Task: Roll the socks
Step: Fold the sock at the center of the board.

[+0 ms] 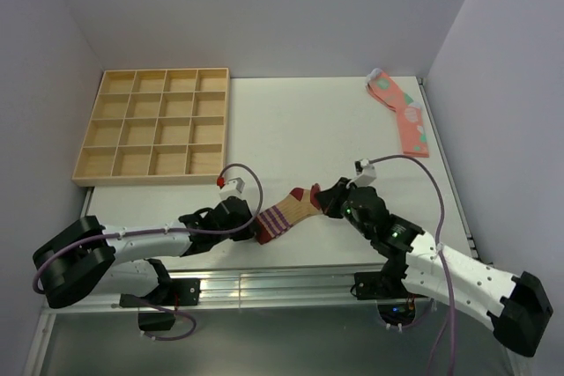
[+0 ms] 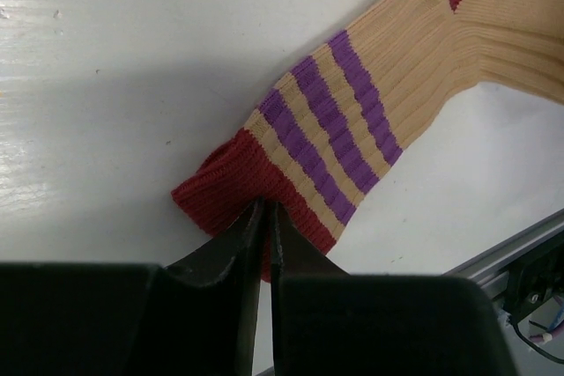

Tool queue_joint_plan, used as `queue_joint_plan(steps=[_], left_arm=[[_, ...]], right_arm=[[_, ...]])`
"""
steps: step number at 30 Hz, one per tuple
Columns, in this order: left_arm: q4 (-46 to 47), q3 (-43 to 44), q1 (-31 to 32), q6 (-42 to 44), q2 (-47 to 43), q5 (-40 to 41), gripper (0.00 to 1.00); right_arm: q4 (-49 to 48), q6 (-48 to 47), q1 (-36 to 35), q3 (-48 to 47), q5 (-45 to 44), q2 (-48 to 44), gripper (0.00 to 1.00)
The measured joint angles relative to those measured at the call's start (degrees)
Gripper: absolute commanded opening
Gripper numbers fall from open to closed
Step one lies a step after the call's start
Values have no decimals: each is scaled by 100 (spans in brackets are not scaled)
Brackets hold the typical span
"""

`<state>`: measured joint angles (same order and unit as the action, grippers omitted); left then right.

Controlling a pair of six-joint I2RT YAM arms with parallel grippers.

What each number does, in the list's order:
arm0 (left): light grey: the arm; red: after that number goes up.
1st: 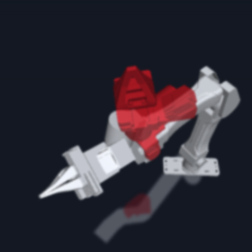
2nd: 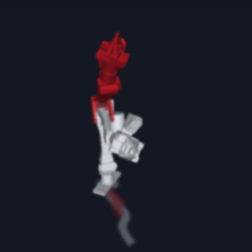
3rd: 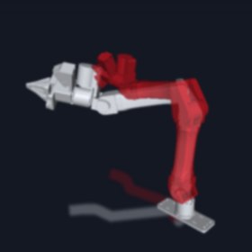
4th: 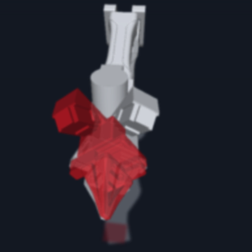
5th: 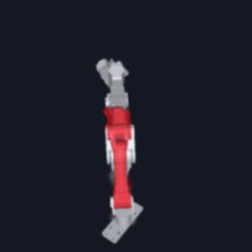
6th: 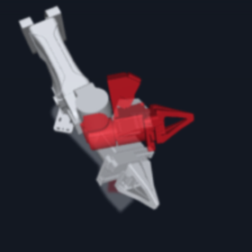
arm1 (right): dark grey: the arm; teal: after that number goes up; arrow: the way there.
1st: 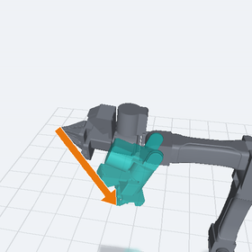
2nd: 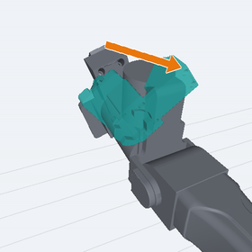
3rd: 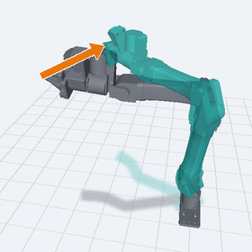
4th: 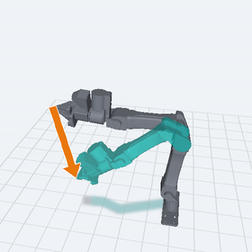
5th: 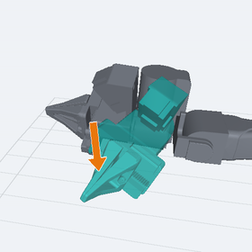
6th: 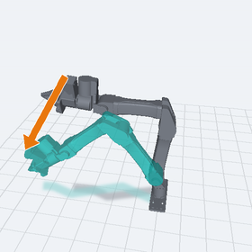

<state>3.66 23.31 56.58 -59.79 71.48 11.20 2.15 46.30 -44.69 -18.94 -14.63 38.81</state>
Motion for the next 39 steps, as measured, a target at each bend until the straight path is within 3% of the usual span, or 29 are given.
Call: queue_joint_plan(steps=[8, 14, 30, 39], left_arm=[[179, 0, 31, -98, 125, 52, 13], [190, 0, 31, -105, 122, 57, 13], [111, -37, 42, -120, -96, 144, 11], [-127, -37, 42, -162, -105, 313, 9]], right_arm=[[-444, -24, -1353, -940, -581, 1650, 0], [-706, -31, -1989, -1537, -793, 2879, 0], [-1207, 120, -2350, -1676, -667, 4094, 0], [-1410, 227, -2455, -1676, -533, 4325, 0]])
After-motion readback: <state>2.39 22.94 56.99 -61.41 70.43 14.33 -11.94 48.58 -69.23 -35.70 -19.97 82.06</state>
